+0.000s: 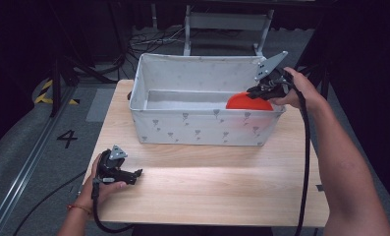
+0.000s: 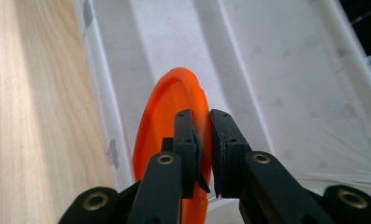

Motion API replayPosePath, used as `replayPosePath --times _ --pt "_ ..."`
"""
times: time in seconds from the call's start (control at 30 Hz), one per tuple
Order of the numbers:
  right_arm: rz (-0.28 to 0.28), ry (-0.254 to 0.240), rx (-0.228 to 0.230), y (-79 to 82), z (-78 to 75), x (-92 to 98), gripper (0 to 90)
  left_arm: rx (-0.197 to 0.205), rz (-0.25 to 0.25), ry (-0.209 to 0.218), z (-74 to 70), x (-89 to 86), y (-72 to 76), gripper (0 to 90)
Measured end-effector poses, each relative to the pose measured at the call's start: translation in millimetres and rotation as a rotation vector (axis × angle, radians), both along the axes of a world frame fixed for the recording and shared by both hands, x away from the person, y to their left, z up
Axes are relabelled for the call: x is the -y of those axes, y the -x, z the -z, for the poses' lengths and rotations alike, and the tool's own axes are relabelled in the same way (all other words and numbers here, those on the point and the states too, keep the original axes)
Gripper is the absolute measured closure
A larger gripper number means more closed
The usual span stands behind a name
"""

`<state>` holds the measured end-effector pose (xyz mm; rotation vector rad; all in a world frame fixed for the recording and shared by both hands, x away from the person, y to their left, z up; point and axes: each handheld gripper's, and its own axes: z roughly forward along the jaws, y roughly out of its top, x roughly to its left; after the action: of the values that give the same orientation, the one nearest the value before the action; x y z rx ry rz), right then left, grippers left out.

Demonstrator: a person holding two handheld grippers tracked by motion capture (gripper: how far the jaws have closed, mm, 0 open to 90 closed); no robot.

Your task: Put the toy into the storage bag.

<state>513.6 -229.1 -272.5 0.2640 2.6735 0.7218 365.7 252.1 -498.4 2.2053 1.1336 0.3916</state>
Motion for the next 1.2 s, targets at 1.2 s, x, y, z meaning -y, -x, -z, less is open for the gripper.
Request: replayPosePath --times 1.2 --pt "-0.031 0.195 -0.242 -25.2 29.1 -22.3 80.9 0.000 0.000 0.000 0.0 0.0 0.0 0.5"
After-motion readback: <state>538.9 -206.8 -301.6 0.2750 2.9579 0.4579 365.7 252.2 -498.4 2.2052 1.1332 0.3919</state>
